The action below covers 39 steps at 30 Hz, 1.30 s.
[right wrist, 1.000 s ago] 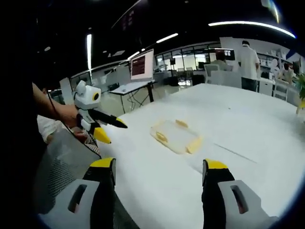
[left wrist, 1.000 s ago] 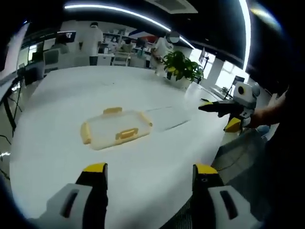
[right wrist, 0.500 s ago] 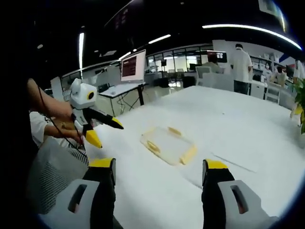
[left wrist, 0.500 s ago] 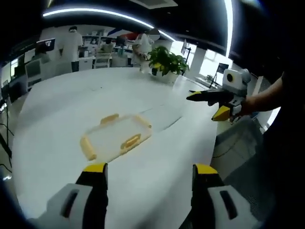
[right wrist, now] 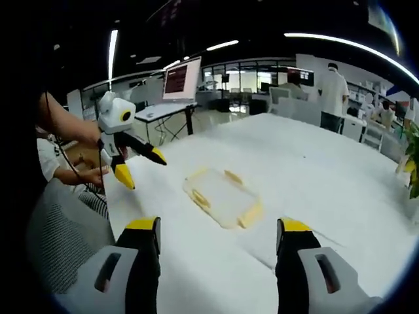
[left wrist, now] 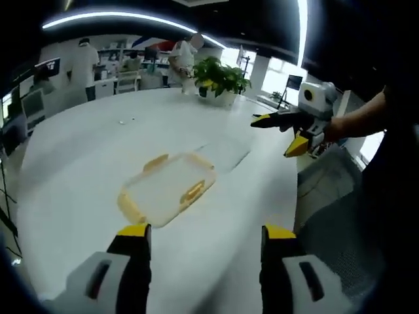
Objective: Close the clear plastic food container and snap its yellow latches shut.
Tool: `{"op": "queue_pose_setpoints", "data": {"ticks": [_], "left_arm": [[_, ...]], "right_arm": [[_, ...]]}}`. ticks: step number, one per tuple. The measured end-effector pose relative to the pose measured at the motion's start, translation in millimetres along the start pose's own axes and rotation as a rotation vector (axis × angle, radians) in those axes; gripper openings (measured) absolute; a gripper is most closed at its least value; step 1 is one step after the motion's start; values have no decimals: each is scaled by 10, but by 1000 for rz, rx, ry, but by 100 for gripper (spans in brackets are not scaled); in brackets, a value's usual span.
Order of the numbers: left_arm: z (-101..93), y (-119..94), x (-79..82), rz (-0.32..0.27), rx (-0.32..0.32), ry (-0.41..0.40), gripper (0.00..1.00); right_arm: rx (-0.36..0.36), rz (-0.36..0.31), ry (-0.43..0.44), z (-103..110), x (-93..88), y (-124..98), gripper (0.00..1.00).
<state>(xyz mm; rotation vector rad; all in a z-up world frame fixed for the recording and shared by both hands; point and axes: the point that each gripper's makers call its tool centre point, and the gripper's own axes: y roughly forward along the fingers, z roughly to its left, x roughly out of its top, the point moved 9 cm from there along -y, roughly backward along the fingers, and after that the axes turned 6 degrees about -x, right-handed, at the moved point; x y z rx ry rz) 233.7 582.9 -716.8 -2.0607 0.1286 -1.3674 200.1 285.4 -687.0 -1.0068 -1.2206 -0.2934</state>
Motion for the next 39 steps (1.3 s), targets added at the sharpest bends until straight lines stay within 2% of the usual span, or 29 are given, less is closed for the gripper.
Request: {"op": "queue_pose_setpoints", "data": {"ticks": [3, 7, 11, 18, 22, 27, 33, 39], "left_arm": [[41, 22, 8, 24, -3, 20, 63], [86, 67, 27, 38, -1, 35, 61], [152, 113, 24, 50, 1, 45, 61], [325, 145, 55, 85, -1, 79, 63], [422, 170, 69, 114, 2, 99, 63], [486, 193, 103, 128, -3, 123, 63], [571, 236, 111, 160, -18, 175, 63], [659, 248, 119, 198, -28, 239, 62]], "right_arm": [[7, 7, 0, -40, 15, 55, 70], [16, 11, -49, -44, 35, 112, 66], [29, 25, -47, -73, 16, 176, 67], [37, 47, -95, -155, 9, 301, 68], [43, 75, -120, -212, 11, 383, 65], [53, 71, -133, -261, 54, 479, 64], [55, 81, -148, -328, 85, 562, 63], [85, 129, -194, -381, 66, 624, 60]]}}
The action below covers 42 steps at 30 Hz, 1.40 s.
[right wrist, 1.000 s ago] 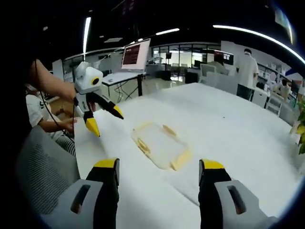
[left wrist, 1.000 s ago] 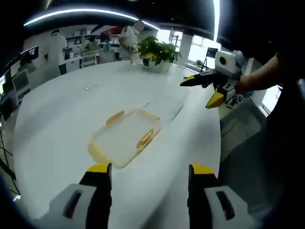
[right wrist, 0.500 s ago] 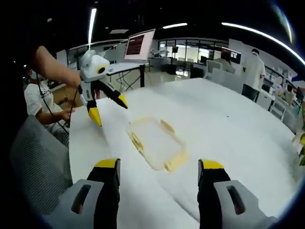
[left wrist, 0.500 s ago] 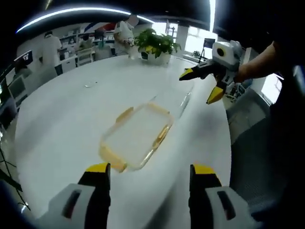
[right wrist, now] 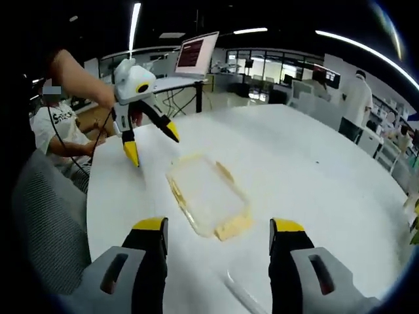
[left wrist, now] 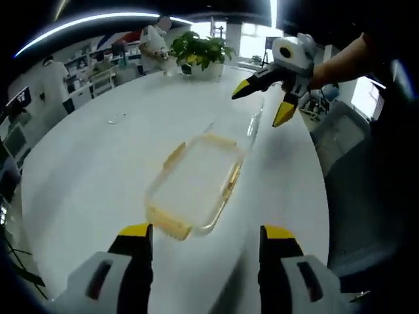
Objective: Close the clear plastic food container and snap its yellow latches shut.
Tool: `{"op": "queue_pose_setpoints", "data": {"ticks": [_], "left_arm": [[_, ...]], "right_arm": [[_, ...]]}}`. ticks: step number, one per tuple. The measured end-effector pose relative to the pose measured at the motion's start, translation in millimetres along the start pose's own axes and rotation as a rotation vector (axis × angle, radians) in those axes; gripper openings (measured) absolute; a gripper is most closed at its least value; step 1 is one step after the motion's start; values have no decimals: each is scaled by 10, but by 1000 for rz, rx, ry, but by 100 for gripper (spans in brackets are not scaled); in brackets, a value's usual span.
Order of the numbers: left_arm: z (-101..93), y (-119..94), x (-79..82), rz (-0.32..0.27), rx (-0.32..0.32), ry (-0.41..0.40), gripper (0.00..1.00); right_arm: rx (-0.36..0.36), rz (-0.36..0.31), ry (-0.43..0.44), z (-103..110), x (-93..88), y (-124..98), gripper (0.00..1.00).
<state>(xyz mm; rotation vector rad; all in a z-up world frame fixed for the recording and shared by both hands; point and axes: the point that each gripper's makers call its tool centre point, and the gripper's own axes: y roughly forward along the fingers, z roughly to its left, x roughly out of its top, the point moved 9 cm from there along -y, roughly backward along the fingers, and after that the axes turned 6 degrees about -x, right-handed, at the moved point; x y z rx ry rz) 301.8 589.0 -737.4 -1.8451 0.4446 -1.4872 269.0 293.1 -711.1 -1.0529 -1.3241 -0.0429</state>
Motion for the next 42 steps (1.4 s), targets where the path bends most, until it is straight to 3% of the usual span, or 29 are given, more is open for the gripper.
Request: {"op": "queue_pose_setpoints", "data": {"ticks": [14, 30, 42], "left_arm": [[209, 33, 53, 60, -11, 102, 58], [272, 129, 113, 144, -43, 245, 53], [378, 210, 103, 199, -64, 297, 48]], "right_arm": [[74, 52, -89, -167, 101, 208, 59], [128, 143, -221, -257, 82, 444, 55], [210, 223, -288, -297, 69, 594, 51]]}}
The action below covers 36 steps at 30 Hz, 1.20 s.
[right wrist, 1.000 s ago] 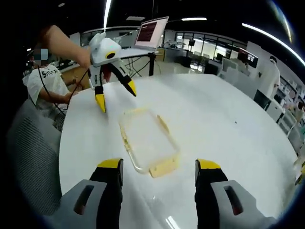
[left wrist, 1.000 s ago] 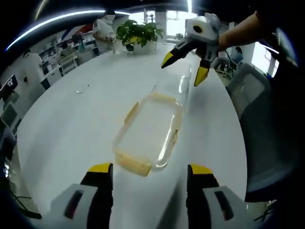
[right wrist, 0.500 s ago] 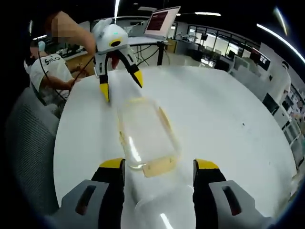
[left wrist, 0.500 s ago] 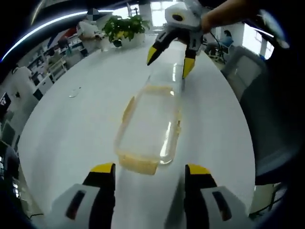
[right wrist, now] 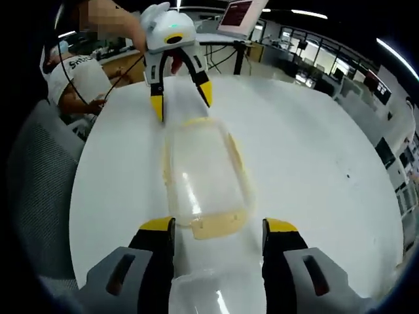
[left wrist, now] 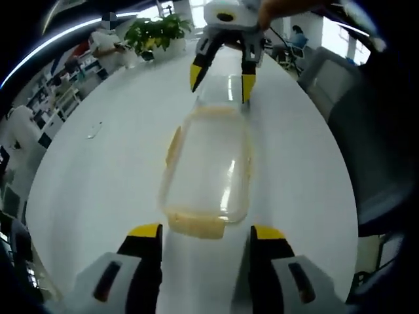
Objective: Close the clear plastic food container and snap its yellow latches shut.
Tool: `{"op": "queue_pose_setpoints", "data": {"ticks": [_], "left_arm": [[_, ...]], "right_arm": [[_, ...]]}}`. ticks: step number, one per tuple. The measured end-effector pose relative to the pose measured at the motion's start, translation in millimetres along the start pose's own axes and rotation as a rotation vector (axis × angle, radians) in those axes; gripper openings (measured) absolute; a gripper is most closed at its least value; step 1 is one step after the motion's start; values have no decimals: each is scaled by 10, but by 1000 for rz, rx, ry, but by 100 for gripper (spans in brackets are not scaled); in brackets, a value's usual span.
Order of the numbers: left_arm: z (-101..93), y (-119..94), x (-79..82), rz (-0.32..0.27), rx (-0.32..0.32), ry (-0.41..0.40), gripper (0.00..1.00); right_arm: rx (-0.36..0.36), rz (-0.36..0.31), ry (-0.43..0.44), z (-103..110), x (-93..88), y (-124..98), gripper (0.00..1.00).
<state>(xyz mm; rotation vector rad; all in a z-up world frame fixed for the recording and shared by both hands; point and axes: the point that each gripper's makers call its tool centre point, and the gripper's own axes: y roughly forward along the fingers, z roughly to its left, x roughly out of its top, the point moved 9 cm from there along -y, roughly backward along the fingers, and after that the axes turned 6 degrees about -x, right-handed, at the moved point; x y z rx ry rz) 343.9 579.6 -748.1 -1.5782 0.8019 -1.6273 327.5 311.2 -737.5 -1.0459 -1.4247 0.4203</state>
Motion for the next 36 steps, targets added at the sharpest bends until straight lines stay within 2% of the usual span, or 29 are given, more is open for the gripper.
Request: {"op": "queue_pose_setpoints", "data": {"ticks": [7, 13, 22, 28, 36], "left_arm": [[92, 19, 8, 12, -22, 17, 47], [100, 80, 22, 44, -59, 48, 45], [143, 130, 63, 73, -114, 85, 39], [197, 159, 55, 107, -130, 111, 38], [249, 223, 109, 97, -130, 125, 40]], "right_arm": [[74, 45, -17, -55, 23, 96, 48], [126, 119, -108, -64, -13, 191, 47], [151, 139, -110, -29, -8, 258, 47], [163, 172, -126, -40, -25, 288, 41], [170, 199, -151, -48, -37, 301, 38]]}}
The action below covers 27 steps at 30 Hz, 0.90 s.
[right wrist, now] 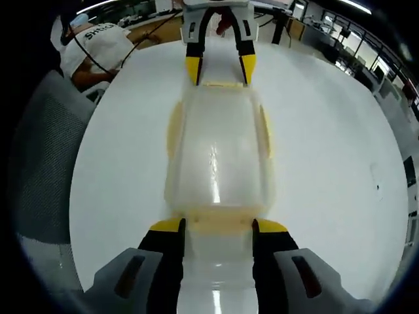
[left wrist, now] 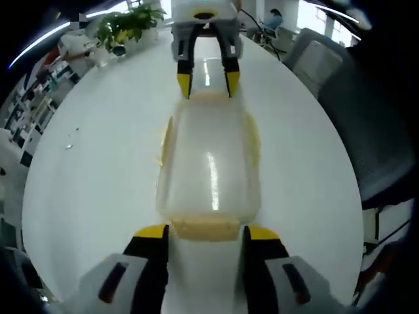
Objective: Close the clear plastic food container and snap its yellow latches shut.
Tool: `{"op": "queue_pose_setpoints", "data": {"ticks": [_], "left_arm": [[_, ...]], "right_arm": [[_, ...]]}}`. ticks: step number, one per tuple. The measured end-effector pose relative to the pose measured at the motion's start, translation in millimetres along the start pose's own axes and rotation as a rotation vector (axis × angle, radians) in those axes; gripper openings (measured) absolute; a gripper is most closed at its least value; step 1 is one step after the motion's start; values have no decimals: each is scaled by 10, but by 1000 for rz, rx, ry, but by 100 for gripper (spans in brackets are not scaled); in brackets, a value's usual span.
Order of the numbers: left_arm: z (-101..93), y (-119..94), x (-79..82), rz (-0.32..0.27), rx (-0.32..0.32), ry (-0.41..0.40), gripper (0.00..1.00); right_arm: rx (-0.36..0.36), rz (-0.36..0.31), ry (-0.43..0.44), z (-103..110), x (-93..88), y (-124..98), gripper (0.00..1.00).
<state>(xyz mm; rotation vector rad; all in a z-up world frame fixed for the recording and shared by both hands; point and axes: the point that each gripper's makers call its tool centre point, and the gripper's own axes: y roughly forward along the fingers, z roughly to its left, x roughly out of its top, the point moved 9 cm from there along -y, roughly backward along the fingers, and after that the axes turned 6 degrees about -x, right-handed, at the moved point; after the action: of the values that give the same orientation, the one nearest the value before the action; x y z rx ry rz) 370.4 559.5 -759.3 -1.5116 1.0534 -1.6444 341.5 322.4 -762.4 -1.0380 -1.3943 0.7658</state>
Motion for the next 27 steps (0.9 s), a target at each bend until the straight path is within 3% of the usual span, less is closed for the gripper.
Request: {"op": "queue_pose_setpoints", "data": {"ticks": [3, 6, 14, 24, 27], "left_arm": [[9, 48, 21, 18, 4, 29, 41], [-15, 55, 23, 15, -53, -36, 34], [-28, 61, 19, 11, -37, -58, 33], [-15, 87, 81, 76, -51, -95, 34], [-27, 103, 138, 127, -51, -96, 34]], "right_arm": [[5, 16, -1, -13, 17, 17, 38], [10, 29, -7, -18, 23, 21, 39], [15, 68, -39, -32, 34, 37, 37], [19, 152, -50, -41, 104, 63, 37], [20, 198, -54, -42, 142, 72, 37]]}}
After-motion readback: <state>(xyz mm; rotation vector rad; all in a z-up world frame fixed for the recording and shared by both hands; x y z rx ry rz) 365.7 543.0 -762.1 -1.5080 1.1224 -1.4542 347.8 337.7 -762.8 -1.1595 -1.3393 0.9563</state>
